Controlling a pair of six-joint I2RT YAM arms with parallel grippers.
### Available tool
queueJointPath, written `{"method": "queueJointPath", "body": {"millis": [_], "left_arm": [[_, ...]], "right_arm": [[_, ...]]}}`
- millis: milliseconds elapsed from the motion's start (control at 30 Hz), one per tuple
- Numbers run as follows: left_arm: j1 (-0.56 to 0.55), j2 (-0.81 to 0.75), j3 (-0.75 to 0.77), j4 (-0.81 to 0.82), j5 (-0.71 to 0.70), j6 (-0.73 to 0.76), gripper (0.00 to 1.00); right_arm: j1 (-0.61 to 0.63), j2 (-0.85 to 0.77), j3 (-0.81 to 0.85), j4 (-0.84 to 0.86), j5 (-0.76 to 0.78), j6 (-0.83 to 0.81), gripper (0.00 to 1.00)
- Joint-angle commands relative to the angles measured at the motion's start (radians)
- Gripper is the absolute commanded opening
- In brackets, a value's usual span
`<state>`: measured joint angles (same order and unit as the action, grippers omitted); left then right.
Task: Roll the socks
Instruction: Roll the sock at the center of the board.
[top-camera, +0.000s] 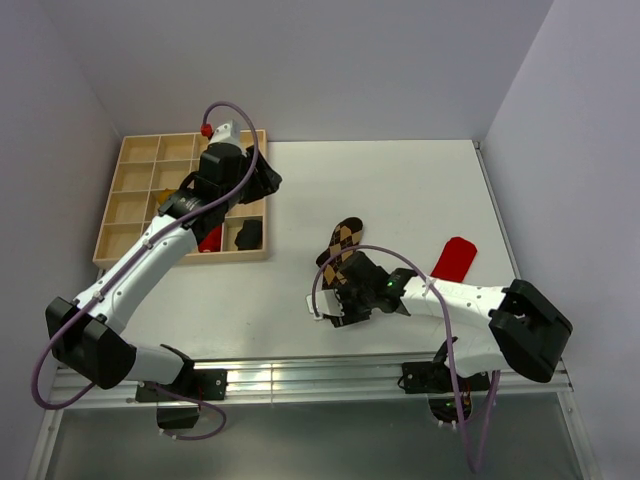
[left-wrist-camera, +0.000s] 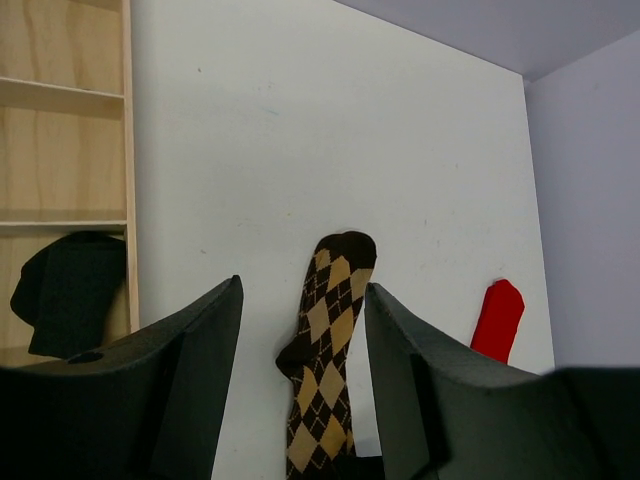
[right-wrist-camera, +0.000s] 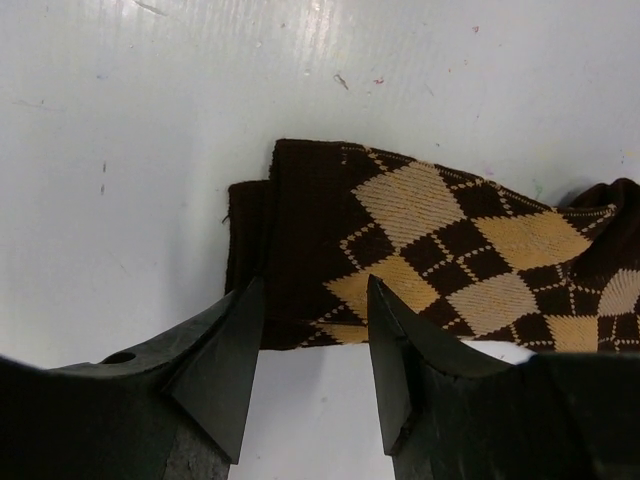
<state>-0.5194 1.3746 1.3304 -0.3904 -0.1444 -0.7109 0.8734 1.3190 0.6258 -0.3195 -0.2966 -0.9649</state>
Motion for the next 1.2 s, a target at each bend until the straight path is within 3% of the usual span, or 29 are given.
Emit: {"method": "queueJointPath", "body": {"millis": [0,500,867,967,1167], "left_arm": [[0.009,-0.017,0.004,0.013,0.032,0.028,0.57],[0.021,0.015,-0.022,0.038,0.074,0.045,0.56],[0.025,0.04,-0.045,0.05,0.126,0.082,0.56],[0.025,0.047,-0.05,0.053,0.135,0.09,0.55],[0.027,0.047,-0.082,0.087,0.169,0.097,0.55]], "right_arm": [[0.021,-0.006,-0.015,0.011,0.025,0.005,0.53],[0.05,0.043,-0.028,-0.004,0.057,0.032,0.53],[0.05,0.072,0.028,-0.131,0.005,0.018,0.52],[0.05,0.117,0.043,-0.147,-0.007,0.023,0.49],[0.044,0.172,0.091,-0.205,-0.048,0.052,0.31]]}}
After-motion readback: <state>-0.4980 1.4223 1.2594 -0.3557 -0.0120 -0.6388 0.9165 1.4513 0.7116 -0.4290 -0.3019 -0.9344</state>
